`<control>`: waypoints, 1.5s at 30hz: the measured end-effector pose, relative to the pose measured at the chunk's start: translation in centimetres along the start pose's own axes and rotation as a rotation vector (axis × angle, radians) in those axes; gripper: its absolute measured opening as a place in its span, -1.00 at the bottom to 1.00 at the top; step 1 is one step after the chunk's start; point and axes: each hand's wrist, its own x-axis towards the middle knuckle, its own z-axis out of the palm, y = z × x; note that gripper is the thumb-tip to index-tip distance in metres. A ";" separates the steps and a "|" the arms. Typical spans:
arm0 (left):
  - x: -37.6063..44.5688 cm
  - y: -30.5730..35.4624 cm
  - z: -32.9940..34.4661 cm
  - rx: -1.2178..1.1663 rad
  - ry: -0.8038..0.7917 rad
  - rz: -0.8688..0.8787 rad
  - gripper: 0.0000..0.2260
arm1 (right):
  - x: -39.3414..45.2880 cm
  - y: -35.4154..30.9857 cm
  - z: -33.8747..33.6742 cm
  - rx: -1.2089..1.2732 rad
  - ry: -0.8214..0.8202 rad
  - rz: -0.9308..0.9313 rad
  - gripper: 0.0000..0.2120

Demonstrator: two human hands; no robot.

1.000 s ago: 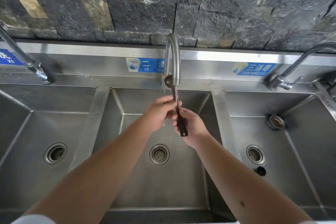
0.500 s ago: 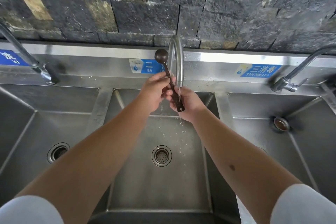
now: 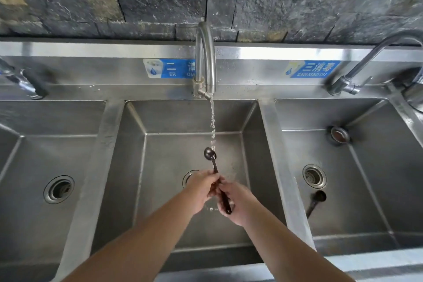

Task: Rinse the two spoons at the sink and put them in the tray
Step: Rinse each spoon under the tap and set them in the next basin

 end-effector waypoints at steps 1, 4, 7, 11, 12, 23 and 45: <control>-0.3 -1.2 0.2 -0.003 -0.013 -0.046 -0.83 | -0.1 0.9 -0.8 -0.038 0.048 -0.016 -0.87; -1.1 -3.8 1.2 -0.003 -0.013 -0.119 -0.88 | -0.6 2.9 -3.0 -0.303 0.177 -0.146 -0.88; -1.9 -5.1 2.8 0.018 -0.021 -0.148 -0.86 | -1.6 3.7 -4.4 -0.531 0.205 -0.267 -0.87; -2.5 -5.1 4.9 -0.081 -0.078 -0.172 -0.86 | -2.4 3.7 -6.0 -0.764 0.379 -0.430 -0.90; -2.7 -4.9 5.4 -0.102 -0.105 -0.167 -0.86 | -2.6 3.8 -6.3 -0.789 0.413 -0.470 -0.88; -1.7 -2.9 13.1 0.004 -0.131 0.049 -0.87 | -2.9 -0.3 -13.3 -0.523 0.314 -0.536 -0.98; 18.4 -14.2 35.1 0.616 0.165 0.050 -0.83 | 14.8 -11.0 -38.7 -0.837 0.251 -0.235 -0.69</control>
